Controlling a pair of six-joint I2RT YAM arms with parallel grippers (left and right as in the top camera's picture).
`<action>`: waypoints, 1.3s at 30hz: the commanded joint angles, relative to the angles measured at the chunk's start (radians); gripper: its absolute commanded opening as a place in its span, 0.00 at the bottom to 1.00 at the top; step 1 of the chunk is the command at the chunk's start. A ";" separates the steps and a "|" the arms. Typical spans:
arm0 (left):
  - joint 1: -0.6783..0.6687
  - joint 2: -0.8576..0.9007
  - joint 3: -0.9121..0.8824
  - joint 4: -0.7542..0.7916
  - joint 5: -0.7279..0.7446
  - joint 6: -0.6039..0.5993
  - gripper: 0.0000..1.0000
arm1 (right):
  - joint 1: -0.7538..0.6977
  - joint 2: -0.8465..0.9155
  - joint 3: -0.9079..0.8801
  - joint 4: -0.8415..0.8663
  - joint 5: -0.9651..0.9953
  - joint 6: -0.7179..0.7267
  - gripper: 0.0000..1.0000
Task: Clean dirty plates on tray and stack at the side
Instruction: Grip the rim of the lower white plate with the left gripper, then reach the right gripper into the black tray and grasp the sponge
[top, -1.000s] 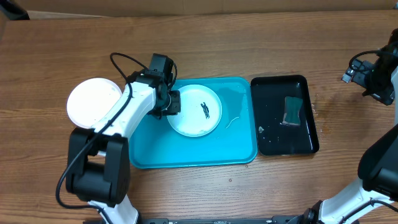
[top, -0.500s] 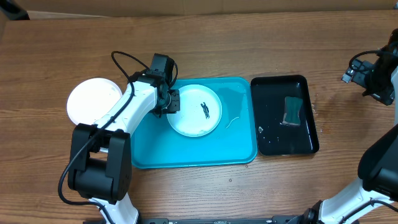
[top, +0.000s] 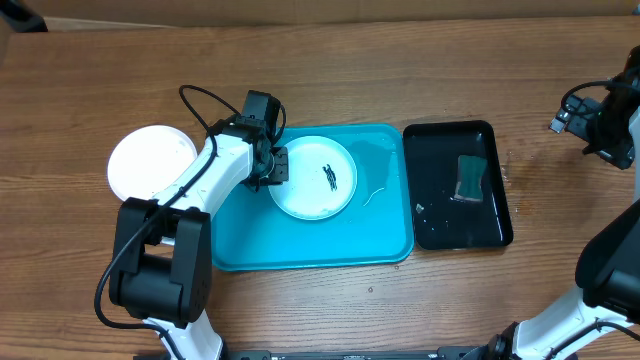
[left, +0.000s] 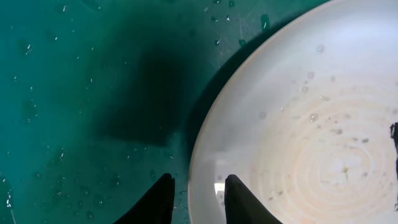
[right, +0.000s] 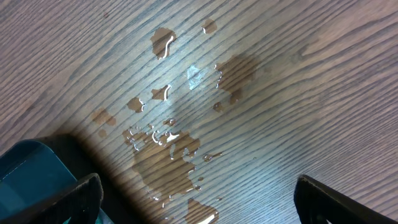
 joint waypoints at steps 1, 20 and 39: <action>0.007 0.009 -0.013 0.004 -0.016 -0.003 0.29 | -0.002 -0.016 0.006 0.003 0.000 0.003 1.00; 0.006 0.010 -0.026 0.001 -0.016 -0.027 0.24 | 0.053 -0.016 0.007 -0.216 -0.507 -0.057 0.73; 0.006 0.010 -0.026 0.004 -0.016 -0.026 0.28 | 0.422 -0.016 -0.140 -0.120 -0.001 0.111 0.73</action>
